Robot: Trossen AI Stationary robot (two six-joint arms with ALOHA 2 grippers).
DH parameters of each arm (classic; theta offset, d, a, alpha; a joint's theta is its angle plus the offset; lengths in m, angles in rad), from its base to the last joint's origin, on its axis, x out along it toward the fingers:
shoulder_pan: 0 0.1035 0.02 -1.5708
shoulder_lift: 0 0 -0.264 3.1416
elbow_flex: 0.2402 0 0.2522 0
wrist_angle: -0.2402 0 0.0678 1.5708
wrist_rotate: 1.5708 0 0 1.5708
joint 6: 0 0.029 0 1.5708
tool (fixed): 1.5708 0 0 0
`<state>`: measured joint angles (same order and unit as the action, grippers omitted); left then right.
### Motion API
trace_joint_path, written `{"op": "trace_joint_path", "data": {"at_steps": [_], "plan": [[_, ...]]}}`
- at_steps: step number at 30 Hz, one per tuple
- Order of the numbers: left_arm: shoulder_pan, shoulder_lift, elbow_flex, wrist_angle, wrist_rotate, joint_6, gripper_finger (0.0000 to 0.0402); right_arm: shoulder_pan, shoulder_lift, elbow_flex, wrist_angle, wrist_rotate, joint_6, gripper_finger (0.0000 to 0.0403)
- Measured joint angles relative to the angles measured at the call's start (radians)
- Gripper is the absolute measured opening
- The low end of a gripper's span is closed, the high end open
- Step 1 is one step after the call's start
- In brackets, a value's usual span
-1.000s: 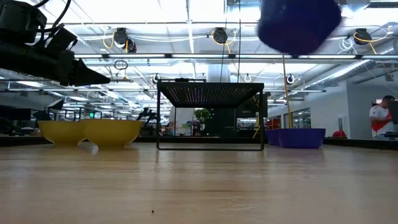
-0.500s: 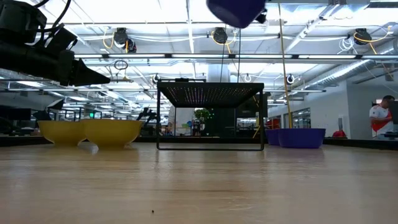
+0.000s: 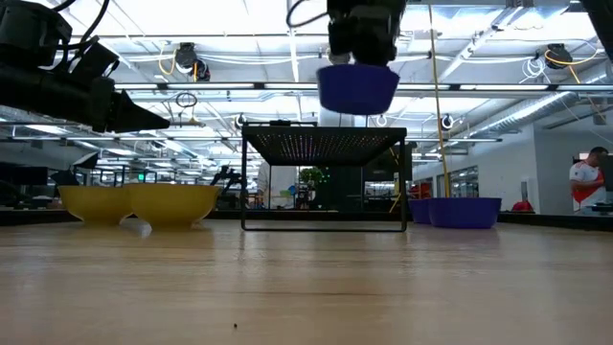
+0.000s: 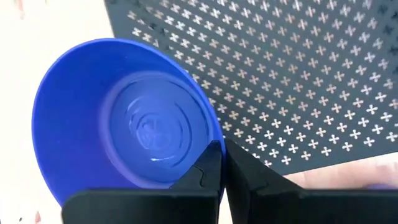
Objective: Pick & Place Mini bowls
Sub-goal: Put the bottom blue bowl on the shelf
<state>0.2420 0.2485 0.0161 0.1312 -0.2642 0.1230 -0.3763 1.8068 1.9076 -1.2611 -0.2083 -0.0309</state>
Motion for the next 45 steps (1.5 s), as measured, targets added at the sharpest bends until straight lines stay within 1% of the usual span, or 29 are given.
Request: {"op": "trace_joint_path", "data": {"at_steps": [14, 20, 30, 45], "plan": [[0.0, 0.0, 0.0, 0.0, 0.0, 0.0, 0.0077, -0.069, 0.023, 0.0, -0.015, -0.002, -0.012, 0.0], [0.0, 0.0, 0.0, 0.0, 0.0, 0.0, 0.0077, -0.07, 0.023, -0.008, -0.021, -0.005, -0.01, 0.0], [0.0, 0.0, 0.0, 0.0, 0.0, 0.0, 0.0076, -0.075, 0.023, -0.086, -0.014, -0.011, -0.015, 0.0], [0.0, 0.0, 0.0, 0.0, 0.0, 0.0, 0.0076, -0.075, 0.023, -0.088, 0.008, -0.003, -0.007, 0.0014]]}}
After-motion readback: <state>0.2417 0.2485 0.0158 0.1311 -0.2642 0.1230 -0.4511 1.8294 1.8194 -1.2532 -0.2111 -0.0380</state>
